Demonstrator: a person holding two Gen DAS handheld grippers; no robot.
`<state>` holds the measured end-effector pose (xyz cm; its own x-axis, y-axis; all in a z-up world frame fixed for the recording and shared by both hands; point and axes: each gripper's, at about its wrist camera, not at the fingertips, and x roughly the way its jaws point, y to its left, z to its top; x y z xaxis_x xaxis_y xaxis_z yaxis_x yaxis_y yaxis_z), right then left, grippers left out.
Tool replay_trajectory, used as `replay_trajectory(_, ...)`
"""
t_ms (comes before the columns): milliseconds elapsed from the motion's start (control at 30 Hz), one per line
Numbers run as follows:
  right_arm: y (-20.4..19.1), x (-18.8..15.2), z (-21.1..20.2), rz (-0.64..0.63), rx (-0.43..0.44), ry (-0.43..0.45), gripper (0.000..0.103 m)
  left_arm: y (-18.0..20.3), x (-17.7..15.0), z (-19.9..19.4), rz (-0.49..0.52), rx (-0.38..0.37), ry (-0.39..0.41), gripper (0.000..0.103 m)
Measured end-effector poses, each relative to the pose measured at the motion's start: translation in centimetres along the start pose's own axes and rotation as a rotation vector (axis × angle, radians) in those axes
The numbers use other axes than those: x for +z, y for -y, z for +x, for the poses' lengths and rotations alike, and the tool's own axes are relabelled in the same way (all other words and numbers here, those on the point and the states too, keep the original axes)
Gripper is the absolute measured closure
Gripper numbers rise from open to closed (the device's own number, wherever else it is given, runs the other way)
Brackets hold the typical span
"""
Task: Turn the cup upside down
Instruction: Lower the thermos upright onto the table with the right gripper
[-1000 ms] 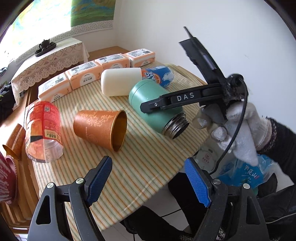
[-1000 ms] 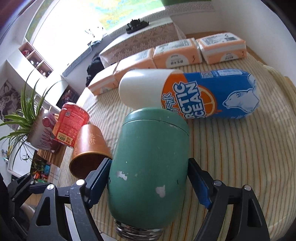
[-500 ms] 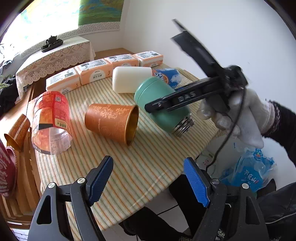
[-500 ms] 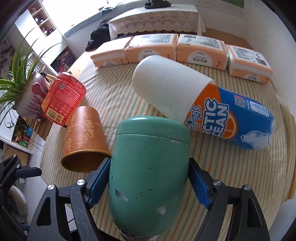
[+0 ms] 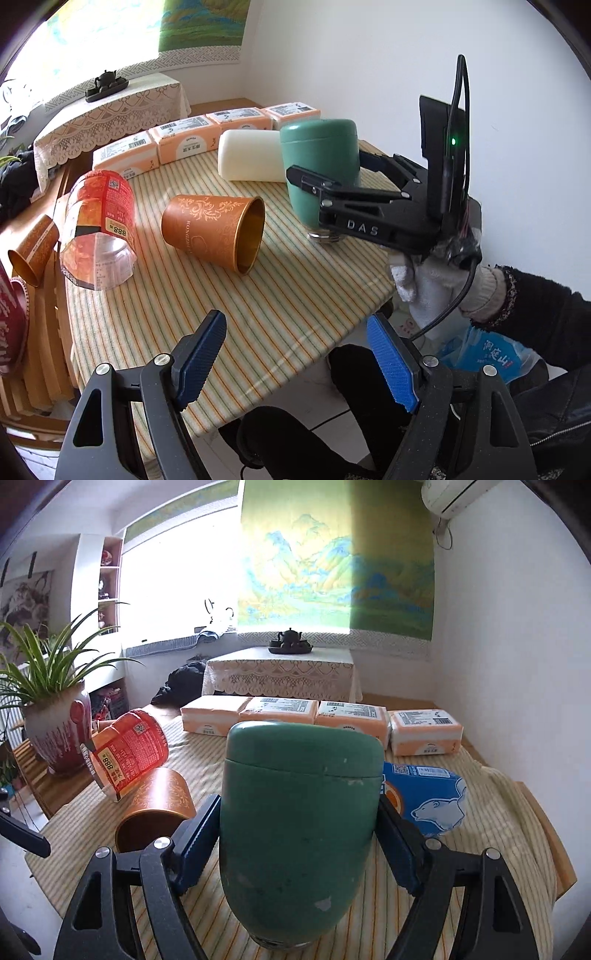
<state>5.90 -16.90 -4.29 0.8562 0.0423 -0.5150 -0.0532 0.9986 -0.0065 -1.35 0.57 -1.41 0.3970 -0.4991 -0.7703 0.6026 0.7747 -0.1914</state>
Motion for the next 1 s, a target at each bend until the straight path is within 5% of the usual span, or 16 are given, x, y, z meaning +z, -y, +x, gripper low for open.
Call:
replay_trajectory(733, -1.6, -0.8, -5.4, -0.039, -0.011, 0.029, 0.022, 2.9, -1.0, -2.6, -0.06, 0.158, 0.182, 0.021)
replay_trajectory(833, -1.2, -0.9, -7.0, -0.008, -0.001, 0.047, 0.022, 3.7, -1.5, -3.3, -0.1, 0.215, 0.252, 0.021)
replay_trajectory(1000, -0.1, -1.7, -11.6, 0.043, -0.033, 0.129, 0.015, 5.7, -3.3, -3.8, -0.135, 0.437, 0.403, 0.017)
